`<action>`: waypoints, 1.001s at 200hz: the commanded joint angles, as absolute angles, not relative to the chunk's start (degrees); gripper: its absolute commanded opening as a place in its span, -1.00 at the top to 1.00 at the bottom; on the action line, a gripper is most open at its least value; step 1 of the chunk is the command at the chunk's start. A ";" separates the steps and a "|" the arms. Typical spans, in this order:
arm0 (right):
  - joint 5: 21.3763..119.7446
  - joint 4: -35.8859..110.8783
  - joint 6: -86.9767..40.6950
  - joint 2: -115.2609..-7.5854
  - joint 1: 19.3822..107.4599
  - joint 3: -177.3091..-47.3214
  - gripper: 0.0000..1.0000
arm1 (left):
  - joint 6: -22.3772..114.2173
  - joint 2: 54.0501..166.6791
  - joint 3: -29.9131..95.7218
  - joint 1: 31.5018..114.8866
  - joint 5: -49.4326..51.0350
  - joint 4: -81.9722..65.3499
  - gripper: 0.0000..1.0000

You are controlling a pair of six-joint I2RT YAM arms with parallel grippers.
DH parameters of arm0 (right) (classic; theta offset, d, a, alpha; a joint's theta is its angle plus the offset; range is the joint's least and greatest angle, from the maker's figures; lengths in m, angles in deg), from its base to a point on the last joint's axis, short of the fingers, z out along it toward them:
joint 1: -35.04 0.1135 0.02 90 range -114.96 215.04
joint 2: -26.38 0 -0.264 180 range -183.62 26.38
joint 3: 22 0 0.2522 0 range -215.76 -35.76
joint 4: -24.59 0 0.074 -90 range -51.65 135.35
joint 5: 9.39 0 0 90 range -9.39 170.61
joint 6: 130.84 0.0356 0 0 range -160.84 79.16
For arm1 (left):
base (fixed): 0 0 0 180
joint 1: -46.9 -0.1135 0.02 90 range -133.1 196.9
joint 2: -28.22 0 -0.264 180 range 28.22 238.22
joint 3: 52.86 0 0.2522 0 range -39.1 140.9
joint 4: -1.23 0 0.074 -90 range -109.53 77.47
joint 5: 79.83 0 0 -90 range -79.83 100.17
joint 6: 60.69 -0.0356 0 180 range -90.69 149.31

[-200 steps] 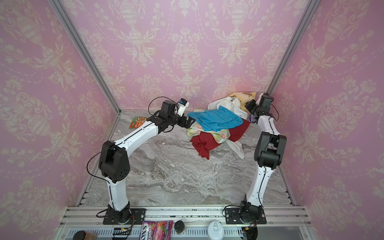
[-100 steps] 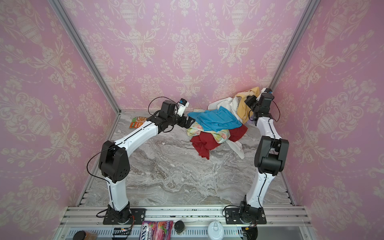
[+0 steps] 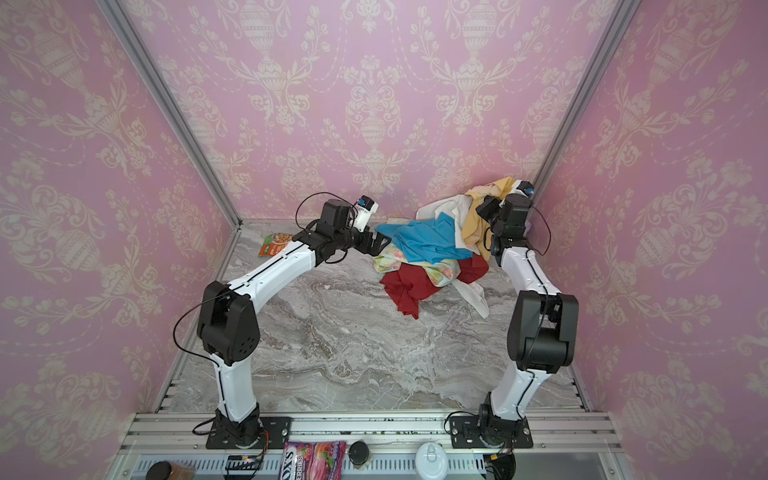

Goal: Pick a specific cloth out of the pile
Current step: 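Carry the yellow cloth toward the left gripper and grasp it with the left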

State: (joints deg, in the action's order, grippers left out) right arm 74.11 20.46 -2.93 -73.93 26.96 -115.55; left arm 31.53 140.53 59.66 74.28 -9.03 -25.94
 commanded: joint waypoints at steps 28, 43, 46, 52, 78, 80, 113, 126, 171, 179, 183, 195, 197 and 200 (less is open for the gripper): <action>79.39 17.50 -6.17 -67.03 30.31 -115.24 1.00 | 30.72 141.01 60.62 73.45 -10.83 -25.99 -0.96; 79.55 19.33 -8.14 -65.99 31.01 -116.63 1.00 | 30.96 140.64 60.09 73.29 -10.92 -25.42 -0.96; 79.40 19.50 -8.28 -65.83 31.12 -116.77 1.00 | 31.05 140.59 60.01 73.27 -10.99 -25.35 -0.96; 79.34 19.64 -8.45 -65.38 31.40 -117.03 1.00 | 31.20 140.38 59.73 73.27 -11.08 -24.96 -0.96; 79.06 21.38 -9.48 -63.71 32.84 -118.28 1.00 | 31.84 139.13 58.35 73.03 -11.27 -23.27 -0.96; 79.02 21.47 -9.62 -63.62 33.02 -118.35 1.00 | 31.86 139.03 58.19 73.01 -11.27 -23.13 -0.96; 77.71 25.38 -11.56 -62.53 35.44 -121.80 1.00 | 32.86 136.85 56.78 72.92 -11.83 -21.09 -0.96; 76.61 26.65 -11.68 -62.10 36.37 -122.87 1.00 | 33.37 135.80 56.12 72.95 -12.15 -20.23 -0.97; 76.09 32.52 -13.01 -60.41 40.49 -125.99 1.00 | 35.17 131.61 53.52 72.97 -12.94 -17.75 -0.98; 75.98 33.35 -13.20 -60.09 41.04 -126.30 1.00 | 35.37 130.87 52.99 73.00 -13.11 -17.46 -0.99; 75.73 33.76 -13.20 -60.04 41.30 -126.52 1.00 | 35.50 130.45 52.81 73.01 -13.26 -17.45 -0.99; 75.42 35.33 -13.40 -59.67 42.16 -126.98 1.00 | 35.97 129.17 52.05 73.01 -13.53 -17.20 -0.99; 75.42 35.53 -13.48 -59.56 42.33 -126.99 1.00 | 36.05 128.98 51.94 73.01 -13.53 -17.13 -0.99; 75.41 35.74 -13.57 -59.44 42.63 -126.93 1.00 | 36.20 128.64 51.65 73.01 -13.59 -17.04 -0.99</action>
State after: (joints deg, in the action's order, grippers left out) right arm 76.51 33.94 -11.30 -62.24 41.10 -123.92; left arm 34.15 132.51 53.35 73.58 -11.63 -19.01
